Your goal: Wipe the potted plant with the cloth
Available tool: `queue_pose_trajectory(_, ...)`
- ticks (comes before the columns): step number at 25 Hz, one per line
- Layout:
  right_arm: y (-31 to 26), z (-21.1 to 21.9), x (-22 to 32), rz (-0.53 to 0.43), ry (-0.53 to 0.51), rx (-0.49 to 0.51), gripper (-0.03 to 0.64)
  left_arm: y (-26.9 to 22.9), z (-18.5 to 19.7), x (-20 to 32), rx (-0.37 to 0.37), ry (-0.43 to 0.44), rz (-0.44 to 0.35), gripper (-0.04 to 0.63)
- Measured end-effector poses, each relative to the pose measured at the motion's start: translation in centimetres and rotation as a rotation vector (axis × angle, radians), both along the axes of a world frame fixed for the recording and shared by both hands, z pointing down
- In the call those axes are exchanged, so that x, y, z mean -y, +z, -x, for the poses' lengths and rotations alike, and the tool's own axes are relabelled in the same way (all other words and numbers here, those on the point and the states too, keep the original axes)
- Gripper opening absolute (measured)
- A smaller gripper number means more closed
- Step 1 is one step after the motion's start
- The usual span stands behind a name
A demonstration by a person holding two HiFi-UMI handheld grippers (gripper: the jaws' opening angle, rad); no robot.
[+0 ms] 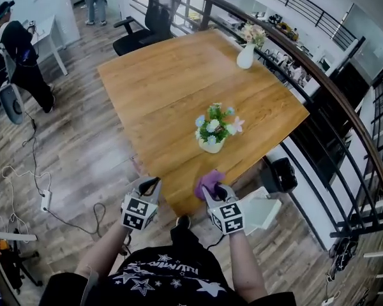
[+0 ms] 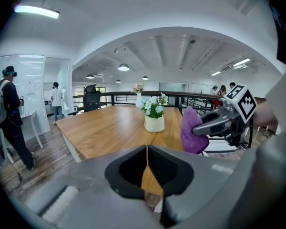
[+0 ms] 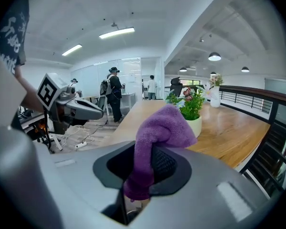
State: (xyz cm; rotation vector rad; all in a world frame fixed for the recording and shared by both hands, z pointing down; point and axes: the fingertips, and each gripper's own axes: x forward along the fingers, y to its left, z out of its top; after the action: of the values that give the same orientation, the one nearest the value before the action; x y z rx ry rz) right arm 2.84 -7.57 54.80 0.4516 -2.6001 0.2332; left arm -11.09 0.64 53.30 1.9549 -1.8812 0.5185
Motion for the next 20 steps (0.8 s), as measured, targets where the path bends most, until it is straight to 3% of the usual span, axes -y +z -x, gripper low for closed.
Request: queue_pose_trajectory(20, -3.9, -4.5, -18.6, -0.080, 0.015, 0.011, 0.083, -3.2, -3.3, -20.4, -0.069, -0.073, -0.078, 0.002)
